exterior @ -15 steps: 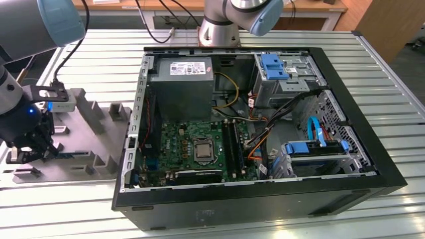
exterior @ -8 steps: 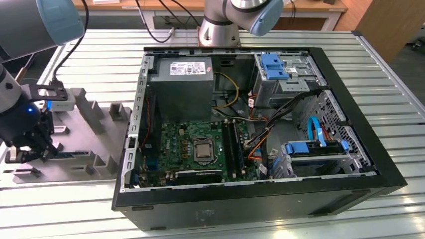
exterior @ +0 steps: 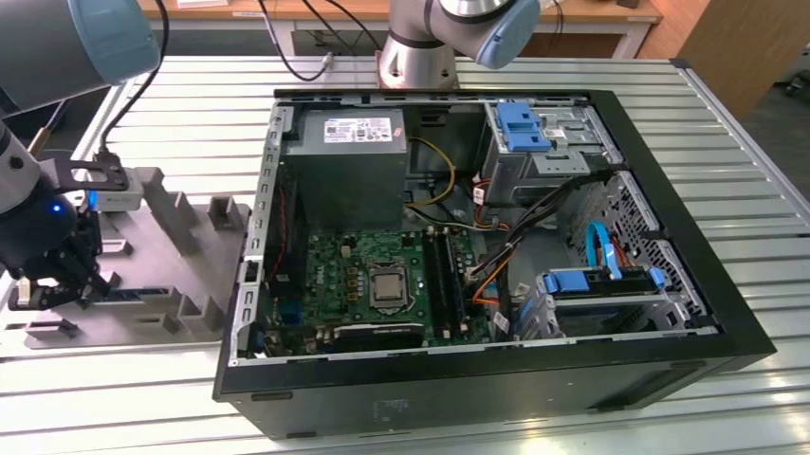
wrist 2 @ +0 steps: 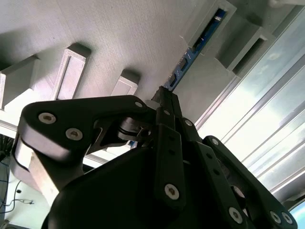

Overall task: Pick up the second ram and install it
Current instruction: 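Pick up the second ram and move it above second insertion slot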

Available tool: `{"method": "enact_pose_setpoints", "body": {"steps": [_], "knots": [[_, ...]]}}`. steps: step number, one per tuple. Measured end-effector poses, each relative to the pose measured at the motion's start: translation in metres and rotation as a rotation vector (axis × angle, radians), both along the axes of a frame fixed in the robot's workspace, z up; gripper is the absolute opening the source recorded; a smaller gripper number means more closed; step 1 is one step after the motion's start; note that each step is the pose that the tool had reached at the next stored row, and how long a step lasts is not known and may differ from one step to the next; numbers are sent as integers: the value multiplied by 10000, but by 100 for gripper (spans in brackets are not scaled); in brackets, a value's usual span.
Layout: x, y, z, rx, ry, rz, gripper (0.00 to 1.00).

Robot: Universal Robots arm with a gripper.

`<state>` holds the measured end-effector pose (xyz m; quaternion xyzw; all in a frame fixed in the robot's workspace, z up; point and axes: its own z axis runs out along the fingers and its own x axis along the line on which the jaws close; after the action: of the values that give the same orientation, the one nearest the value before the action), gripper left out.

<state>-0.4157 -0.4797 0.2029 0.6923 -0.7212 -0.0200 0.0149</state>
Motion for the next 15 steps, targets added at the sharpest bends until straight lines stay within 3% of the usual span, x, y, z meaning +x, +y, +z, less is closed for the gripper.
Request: {"method": "enact_pose_setpoints", "body": {"steps": [6,15], "knots": [[0,0,47,36,0,0,12],[0,0,240,183,0,0,12]]}}
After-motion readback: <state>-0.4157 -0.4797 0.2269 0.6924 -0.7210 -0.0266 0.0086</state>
